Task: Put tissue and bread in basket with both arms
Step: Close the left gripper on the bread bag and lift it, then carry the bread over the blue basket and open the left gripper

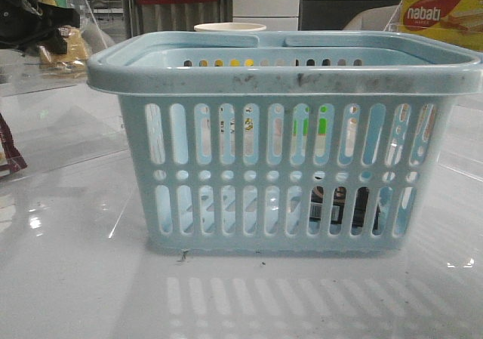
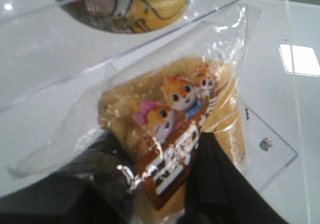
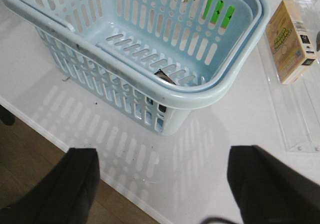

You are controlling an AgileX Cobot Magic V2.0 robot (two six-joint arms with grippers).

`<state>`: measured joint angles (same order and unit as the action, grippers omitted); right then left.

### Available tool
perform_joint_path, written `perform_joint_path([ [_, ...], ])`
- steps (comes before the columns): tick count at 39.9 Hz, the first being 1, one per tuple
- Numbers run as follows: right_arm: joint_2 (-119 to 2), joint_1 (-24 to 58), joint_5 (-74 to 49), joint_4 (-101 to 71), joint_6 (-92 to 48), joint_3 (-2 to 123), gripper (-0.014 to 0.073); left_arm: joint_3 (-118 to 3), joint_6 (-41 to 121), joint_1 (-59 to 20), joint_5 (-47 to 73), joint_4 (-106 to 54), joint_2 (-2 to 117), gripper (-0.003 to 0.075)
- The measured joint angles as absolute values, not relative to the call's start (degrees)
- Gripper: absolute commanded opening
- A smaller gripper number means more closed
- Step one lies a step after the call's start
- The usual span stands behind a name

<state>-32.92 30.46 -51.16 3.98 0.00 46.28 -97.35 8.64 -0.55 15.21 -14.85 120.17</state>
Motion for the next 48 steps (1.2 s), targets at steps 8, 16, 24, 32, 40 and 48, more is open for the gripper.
perform_joint_path([
  [8, -32.9, 30.5, -51.2, 4.0, 0.0, 46.3, 0.0625, -97.5, 8.5, -0.6, 18.4, -15.1, 118.8, 0.0091],
  [16, -32.9, 30.5, -51.2, 4.0, 0.0, 46.3, 0.0625, -97.5, 8.5, -0.6, 24.1, -14.2, 114.4, 0.0091],
  [24, -32.9, 30.5, -51.2, 4.0, 0.0, 46.3, 0.0625, -97.5, 10.1, -0.7, 32.3, -14.0, 105.9, 0.0091],
  [32, -32.9, 30.5, -51.2, 4.0, 0.0, 46.3, 0.0625, -97.5, 11.7, -4.2, 37.7, -13.8, 96.8, 0.0091],
  [40, -32.9, 30.5, -51.2, 4.0, 0.0, 46.3, 0.0625, -97.5, 13.8, -12.6, 42.5, -13.8, 90.4, 0.0091],
  [48, -32.9, 30.5, -51.2, 4.0, 0.0, 46.3, 0.0625, -97.0, 15.2, -22.7, 46.3, -13.8, 89.6, 0.0091],
])
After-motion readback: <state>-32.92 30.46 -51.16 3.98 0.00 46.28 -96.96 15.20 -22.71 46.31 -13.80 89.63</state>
